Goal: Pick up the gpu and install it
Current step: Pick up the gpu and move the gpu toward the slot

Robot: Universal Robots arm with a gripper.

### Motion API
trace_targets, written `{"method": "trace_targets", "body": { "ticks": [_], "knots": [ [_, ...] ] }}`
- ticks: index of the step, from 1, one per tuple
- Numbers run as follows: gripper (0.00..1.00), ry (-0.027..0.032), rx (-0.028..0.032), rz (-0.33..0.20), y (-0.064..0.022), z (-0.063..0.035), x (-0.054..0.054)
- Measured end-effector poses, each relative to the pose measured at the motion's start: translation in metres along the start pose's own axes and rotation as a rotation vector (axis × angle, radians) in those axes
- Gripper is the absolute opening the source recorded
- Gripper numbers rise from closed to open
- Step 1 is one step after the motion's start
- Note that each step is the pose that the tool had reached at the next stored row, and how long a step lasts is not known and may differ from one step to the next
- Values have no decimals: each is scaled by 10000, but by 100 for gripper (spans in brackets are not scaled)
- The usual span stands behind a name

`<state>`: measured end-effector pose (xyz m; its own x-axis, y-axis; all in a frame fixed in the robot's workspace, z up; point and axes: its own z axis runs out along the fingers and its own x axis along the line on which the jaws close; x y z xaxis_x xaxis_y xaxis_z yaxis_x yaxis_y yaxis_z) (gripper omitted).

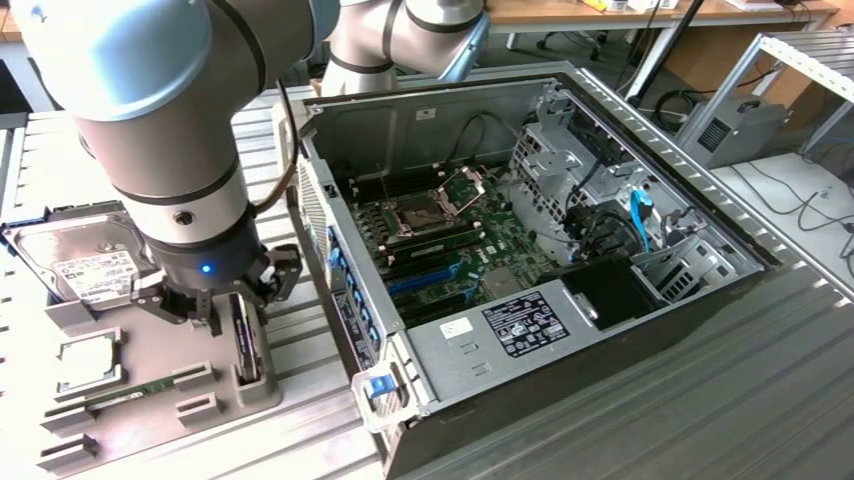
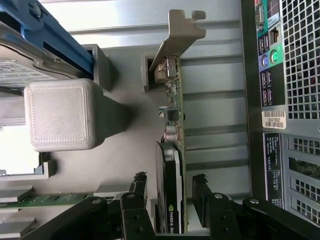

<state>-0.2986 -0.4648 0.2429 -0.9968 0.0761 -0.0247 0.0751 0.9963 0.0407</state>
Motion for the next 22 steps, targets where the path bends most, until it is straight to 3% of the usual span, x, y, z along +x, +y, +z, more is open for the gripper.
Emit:
{"method": "trace_targets", "body": {
  "ticks": [22],
  "knots": [
    [49, -2, -2, 0, 32, 38, -7]
  ]
}}
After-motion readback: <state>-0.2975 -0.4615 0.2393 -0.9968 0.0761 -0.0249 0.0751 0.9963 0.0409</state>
